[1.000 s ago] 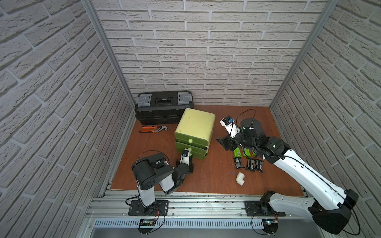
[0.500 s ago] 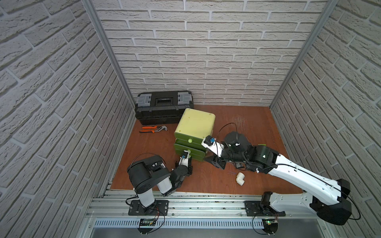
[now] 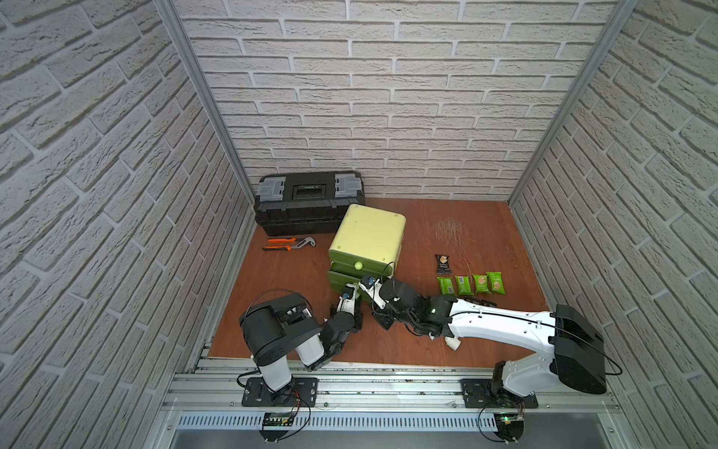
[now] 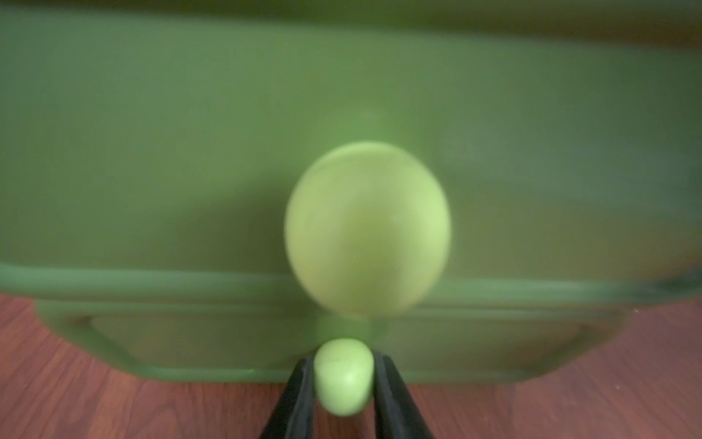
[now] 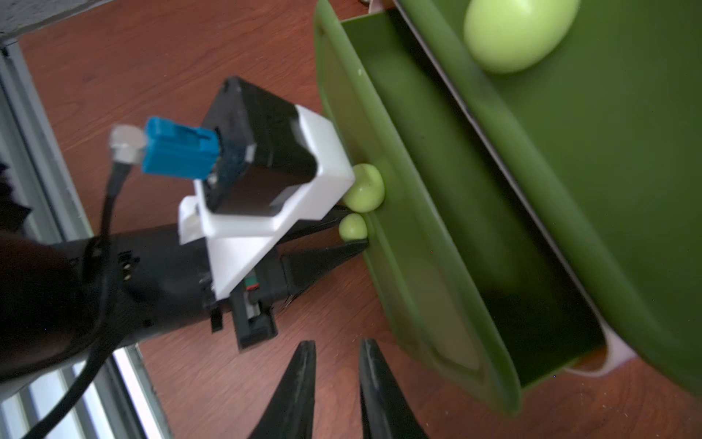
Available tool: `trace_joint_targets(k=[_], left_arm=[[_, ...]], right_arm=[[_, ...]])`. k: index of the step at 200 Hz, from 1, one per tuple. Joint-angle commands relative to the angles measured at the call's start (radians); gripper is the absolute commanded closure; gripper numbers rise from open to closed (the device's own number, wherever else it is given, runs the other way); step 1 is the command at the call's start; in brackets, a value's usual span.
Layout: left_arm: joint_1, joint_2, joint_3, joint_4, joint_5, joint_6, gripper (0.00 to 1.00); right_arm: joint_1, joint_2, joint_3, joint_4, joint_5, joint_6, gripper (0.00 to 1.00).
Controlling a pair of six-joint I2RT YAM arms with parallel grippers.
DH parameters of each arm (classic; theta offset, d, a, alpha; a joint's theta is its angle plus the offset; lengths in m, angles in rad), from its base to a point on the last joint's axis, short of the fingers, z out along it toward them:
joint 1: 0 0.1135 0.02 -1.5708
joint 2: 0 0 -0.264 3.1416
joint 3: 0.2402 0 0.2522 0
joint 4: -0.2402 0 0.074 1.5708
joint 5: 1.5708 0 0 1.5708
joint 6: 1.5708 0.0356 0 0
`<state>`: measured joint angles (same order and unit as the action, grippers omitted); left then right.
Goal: Take the cookies out of the drawer
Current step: Close the drawer of the storage box.
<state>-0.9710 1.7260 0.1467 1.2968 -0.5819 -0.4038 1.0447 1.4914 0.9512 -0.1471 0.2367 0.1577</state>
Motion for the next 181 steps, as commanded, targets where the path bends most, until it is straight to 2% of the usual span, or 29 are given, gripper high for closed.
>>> trace_joint_targets(k=[1, 28, 70, 119, 181], left_arm=[[-0.005, -0.020, -0.005, 0.017, -0.028, 0.001, 0.82], [-0.009, -0.028, -0.013, 0.015, -0.032, -0.003, 0.82], [-0.017, -0.044, -0.022, -0.006, -0.041, -0.012, 0.82], [-0.035, -0.072, -0.042, -0.026, -0.062, -0.023, 0.82], [-0.097, -0.201, -0.081, -0.177, -0.130, -0.059, 0.82]], right_arm=[[0.004, 0.013, -0.020, 0.151, 0.143, 0.031, 0.76], [-0.011, 0.041, -0.025, 0.184, 0.226, 0.052, 0.77], [-0.036, 0.069, -0.018, 0.221, 0.279, 0.063, 0.77], [-0.049, 0.122, 0.005, 0.251, 0.302, 0.073, 0.77], [-0.051, 0.138, 0.012, 0.258, 0.292, 0.077, 0.77]])
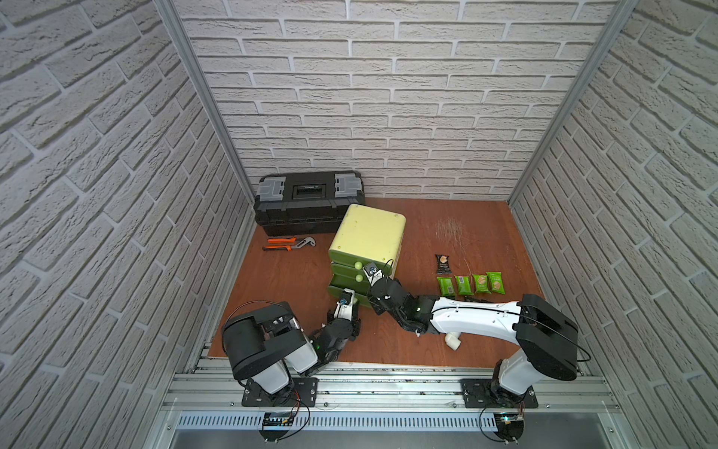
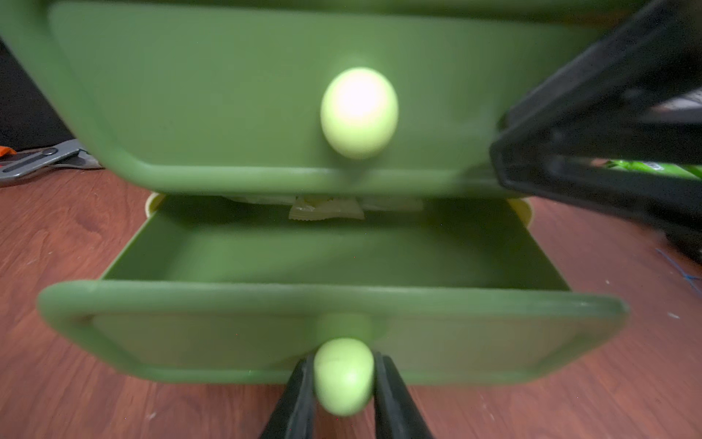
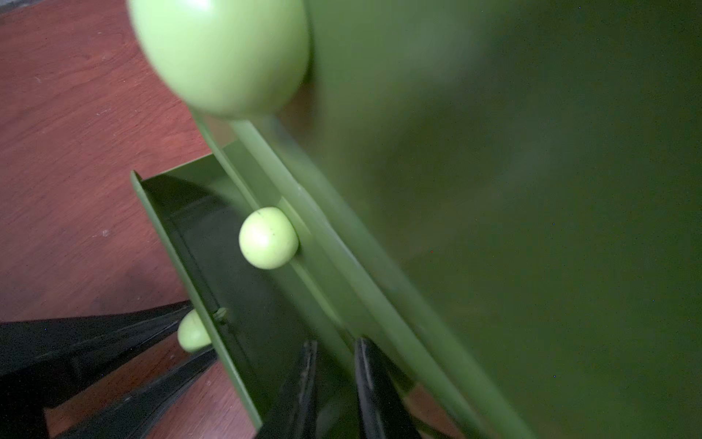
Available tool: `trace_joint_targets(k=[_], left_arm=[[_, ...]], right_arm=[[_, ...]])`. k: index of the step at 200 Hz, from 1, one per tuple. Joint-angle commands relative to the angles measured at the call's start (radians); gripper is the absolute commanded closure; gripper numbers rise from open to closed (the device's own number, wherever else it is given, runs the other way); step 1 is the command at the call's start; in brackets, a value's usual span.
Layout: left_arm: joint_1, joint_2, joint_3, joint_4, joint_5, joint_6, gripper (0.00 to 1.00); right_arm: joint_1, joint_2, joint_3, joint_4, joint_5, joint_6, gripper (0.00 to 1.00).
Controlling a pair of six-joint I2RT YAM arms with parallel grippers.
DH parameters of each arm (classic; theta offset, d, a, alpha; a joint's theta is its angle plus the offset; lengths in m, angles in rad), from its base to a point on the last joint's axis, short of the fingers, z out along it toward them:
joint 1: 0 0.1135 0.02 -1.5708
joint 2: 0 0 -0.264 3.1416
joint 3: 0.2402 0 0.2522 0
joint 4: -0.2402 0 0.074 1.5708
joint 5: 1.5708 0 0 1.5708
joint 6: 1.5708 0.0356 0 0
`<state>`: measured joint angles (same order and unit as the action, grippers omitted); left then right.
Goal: Take the cookies out of the drawer
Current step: Close the drawer of the storage box.
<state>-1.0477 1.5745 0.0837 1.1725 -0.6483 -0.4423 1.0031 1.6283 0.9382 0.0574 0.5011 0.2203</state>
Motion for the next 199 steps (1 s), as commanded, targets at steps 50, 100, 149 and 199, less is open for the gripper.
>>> trace_joint_targets(k=[50, 100, 149, 199], left_arm=[[-0.101, -0.126, -0.044, -0.157, -0.130, -0.070, 0.82], [-0.186, -0.267, -0.072, -0.332, -0.226, -0.136, 0.82], [-0.245, -0.506, -0.104, -0.590, -0.287, -0.200, 0.81], [-0.258, -0.707, -0.103, -0.817, -0.240, -0.188, 0.76]], right_arm=[[-0.010, -0.012, 0.013, 0.044, 0.005, 0.022, 0.77], [-0.009, -0.018, 0.006, 0.042, -0.007, 0.021, 0.77], [-0.010, -0.010, 0.009, 0.039, -0.020, 0.030, 0.77], [-0.010, -0.007, 0.011, 0.039, -0.027, 0.033, 0.77]])
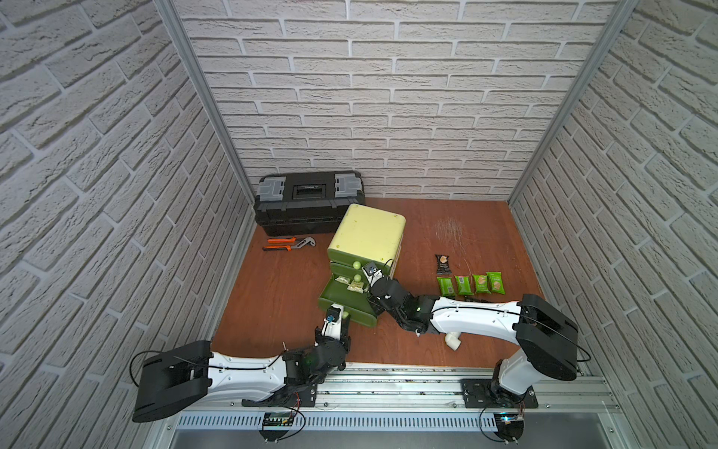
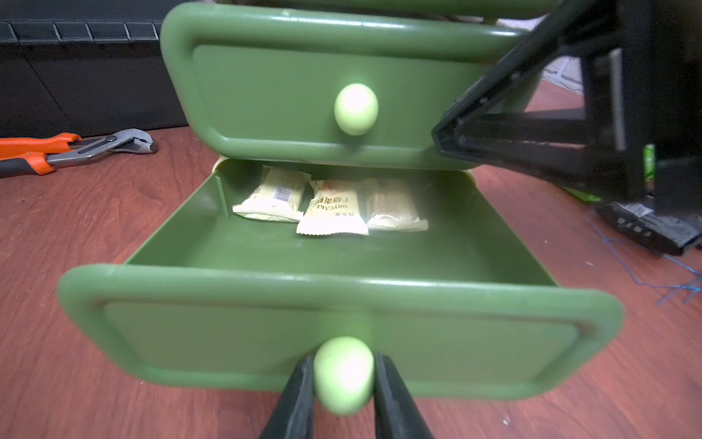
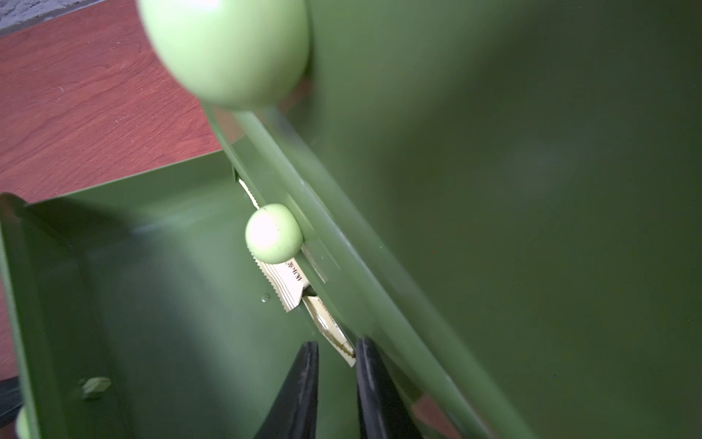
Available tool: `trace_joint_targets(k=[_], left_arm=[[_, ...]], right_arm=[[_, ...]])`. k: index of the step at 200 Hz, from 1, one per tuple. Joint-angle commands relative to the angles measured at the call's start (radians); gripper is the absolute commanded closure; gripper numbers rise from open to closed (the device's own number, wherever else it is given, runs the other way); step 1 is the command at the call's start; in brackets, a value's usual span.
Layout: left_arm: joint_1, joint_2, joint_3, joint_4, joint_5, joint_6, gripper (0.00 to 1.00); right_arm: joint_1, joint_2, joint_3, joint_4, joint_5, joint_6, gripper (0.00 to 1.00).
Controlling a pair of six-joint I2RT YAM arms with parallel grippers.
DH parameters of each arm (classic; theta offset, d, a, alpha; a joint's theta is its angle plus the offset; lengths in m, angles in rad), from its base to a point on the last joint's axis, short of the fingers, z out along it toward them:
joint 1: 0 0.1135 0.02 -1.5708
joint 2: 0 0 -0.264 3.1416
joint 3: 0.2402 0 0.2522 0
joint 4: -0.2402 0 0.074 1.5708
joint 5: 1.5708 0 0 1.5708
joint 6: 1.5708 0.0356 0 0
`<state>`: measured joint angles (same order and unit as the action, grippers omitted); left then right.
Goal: Take the cookies out of the drawer
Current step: Close the drawer of the storage box.
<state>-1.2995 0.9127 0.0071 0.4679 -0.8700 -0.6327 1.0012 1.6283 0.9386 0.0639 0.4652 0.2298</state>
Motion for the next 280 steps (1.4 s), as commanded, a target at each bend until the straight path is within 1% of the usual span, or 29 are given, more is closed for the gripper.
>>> trace_joint_targets(k=[1, 29, 56, 92, 106, 117, 131, 160, 175, 202, 218, 234, 253, 280], left_arm=[[-0.006, -0.045, -0.027, -0.113, -0.018, 0.004, 0.76], [-0.006, -0.029, -0.027, -0.107, -0.023, 0.004, 0.70], [-0.006, -0.012, -0.025, -0.093, -0.029, 0.003, 0.60], [-0.006, -0.040, -0.026, -0.129, -0.045, -0.012, 0.43], [-0.006, -0.071, -0.023, -0.153, -0.054, -0.009, 0.38], [-0.006, -0.116, -0.018, -0.187, -0.059, -0.003, 0.35], [-0.006, -0.184, -0.006, -0.283, -0.061, -0.005, 0.34], [-0.006, -0.400, -0.004, -0.467, -0.030, -0.015, 0.33], [-0.004, -0.503, 0.000, -0.538, -0.014, 0.011, 0.33], [0.006, -0.645, 0.022, -0.654, -0.010, 0.037, 0.30], [0.048, -0.687, 0.031, -0.676, 0.023, 0.035, 0.30], [0.119, -0.681, 0.049, -0.676, 0.085, 0.018, 0.30], [0.229, -0.623, 0.099, -0.674, 0.172, 0.009, 0.28], [0.403, -0.504, 0.172, -0.643, 0.341, -0.009, 0.28]], right_arm=[[-0.007, -0.007, 0.010, 0.032, 0.008, 0.024, 0.77], [-0.008, -0.013, 0.008, 0.029, 0.007, 0.020, 0.77], [-0.008, -0.013, 0.008, 0.027, 0.006, 0.019, 0.77], [-0.008, -0.016, 0.006, 0.027, 0.006, 0.019, 0.77], [-0.009, -0.019, 0.005, 0.026, 0.004, 0.019, 0.77], [-0.008, -0.022, 0.003, 0.026, 0.003, 0.018, 0.77], [-0.009, -0.025, 0.002, 0.025, 0.000, 0.017, 0.76], [-0.009, -0.027, -0.001, 0.025, -0.005, 0.011, 0.76], [-0.009, -0.030, -0.004, 0.026, -0.005, 0.013, 0.76], [-0.010, -0.036, -0.007, 0.027, -0.012, 0.013, 0.76], [-0.011, -0.038, -0.006, 0.023, -0.022, 0.009, 0.76], [-0.010, -0.042, 0.003, 0.007, -0.045, 0.002, 0.75], [-0.011, -0.049, 0.035, -0.048, -0.097, -0.020, 0.72], [-0.011, -0.069, 0.086, -0.135, -0.184, -0.065, 0.64]])
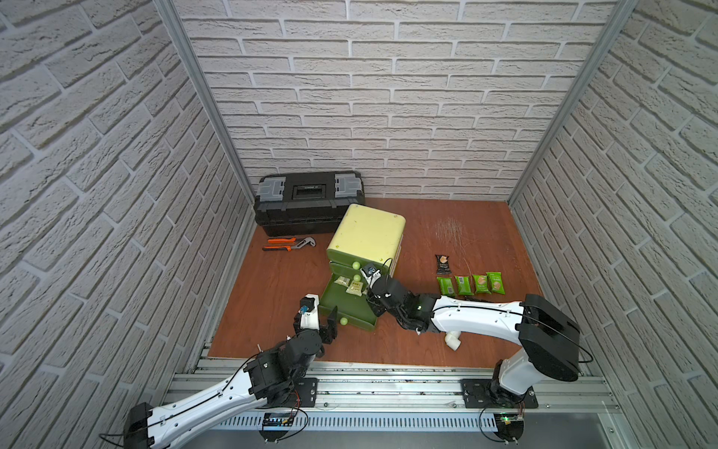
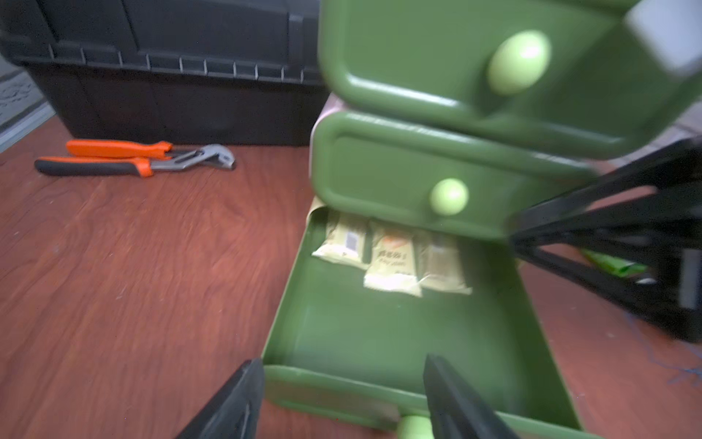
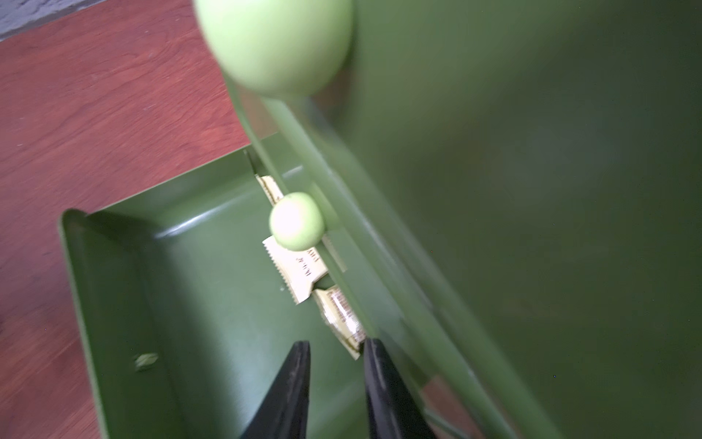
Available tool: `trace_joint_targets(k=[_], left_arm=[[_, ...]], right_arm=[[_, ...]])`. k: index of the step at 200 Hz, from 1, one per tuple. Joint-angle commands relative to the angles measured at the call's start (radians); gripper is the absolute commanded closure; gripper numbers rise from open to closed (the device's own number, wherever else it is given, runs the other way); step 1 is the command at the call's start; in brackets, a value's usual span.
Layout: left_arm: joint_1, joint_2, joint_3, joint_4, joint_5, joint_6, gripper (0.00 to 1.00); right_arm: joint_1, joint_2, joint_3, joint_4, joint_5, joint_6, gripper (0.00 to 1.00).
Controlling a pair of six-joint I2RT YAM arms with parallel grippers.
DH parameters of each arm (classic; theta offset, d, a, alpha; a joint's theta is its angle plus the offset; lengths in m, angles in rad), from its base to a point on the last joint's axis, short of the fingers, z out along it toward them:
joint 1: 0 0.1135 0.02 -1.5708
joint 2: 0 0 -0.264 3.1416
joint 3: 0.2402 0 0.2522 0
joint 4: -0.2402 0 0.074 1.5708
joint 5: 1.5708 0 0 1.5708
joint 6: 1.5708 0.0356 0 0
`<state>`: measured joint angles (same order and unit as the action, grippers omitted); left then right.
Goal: Take the cookies out of the drawer
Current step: Close the drawer of the storage box.
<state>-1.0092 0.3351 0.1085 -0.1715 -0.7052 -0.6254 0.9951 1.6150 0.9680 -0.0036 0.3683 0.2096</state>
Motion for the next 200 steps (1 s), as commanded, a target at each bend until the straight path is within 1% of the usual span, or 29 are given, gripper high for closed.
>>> trace_joint_targets(k=[1, 18, 32, 46, 60, 63, 72, 90, 122, 134, 149, 154, 169, 199, 200], left_arm=[[0.117, 0.078, 0.073, -0.003, 0.181, -0.017, 0.28], [0.210, 0.141, 0.116, -0.006, 0.250, -0.044, 0.28], [0.261, 0.173, 0.152, -0.011, 0.284, -0.051, 0.28], [0.295, 0.193, 0.187, -0.047, 0.282, -0.071, 0.26], [0.352, 0.204, 0.211, -0.063, 0.331, -0.086, 0.25], [0.370, 0.207, 0.216, -0.067, 0.369, -0.093, 0.25], [0.426, 0.221, 0.230, -0.082, 0.428, -0.114, 0.25], [0.542, 0.260, 0.249, -0.085, 0.554, -0.146, 0.25], [0.760, 0.334, 0.254, -0.069, 0.745, -0.233, 0.24], [0.819, 0.364, 0.253, -0.067, 0.792, -0.253, 0.24], [0.850, 0.381, 0.255, -0.059, 0.817, -0.259, 0.23], [0.852, 0.412, 0.255, -0.055, 0.820, -0.261, 0.23], [0.855, 0.419, 0.253, -0.045, 0.816, -0.271, 0.23], [0.854, 0.392, 0.222, -0.076, 0.734, -0.327, 0.23], [0.854, 0.377, 0.220, -0.075, 0.731, -0.329, 0.23]], right_arm=[[-0.004, -0.056, 0.058, -0.072, -0.092, -0.047, 0.64], [-0.004, -0.065, 0.093, -0.145, -0.142, -0.083, 0.60], [-0.004, -0.070, 0.125, -0.210, -0.196, -0.119, 0.59], [-0.002, -0.071, 0.158, -0.283, -0.278, -0.156, 0.57], [0.004, -0.062, 0.199, -0.366, -0.366, -0.205, 0.53], [0.006, -0.058, 0.209, -0.385, -0.387, -0.215, 0.52], [0.015, -0.044, 0.241, -0.443, -0.419, -0.247, 0.50], [0.027, -0.007, 0.293, -0.523, -0.440, -0.293, 0.47], [0.036, 0.081, 0.369, -0.594, -0.499, -0.334, 0.45], [0.050, 0.126, 0.406, -0.621, -0.500, -0.348, 0.45], [0.063, 0.175, 0.441, -0.641, -0.479, -0.355, 0.45], [0.066, 0.187, 0.451, -0.644, -0.471, -0.358, 0.45], [0.066, 0.220, 0.473, -0.650, -0.441, -0.354, 0.45], [0.068, 0.245, 0.486, -0.651, -0.375, -0.345, 0.49], [0.068, 0.246, 0.487, -0.651, -0.375, -0.346, 0.49]])
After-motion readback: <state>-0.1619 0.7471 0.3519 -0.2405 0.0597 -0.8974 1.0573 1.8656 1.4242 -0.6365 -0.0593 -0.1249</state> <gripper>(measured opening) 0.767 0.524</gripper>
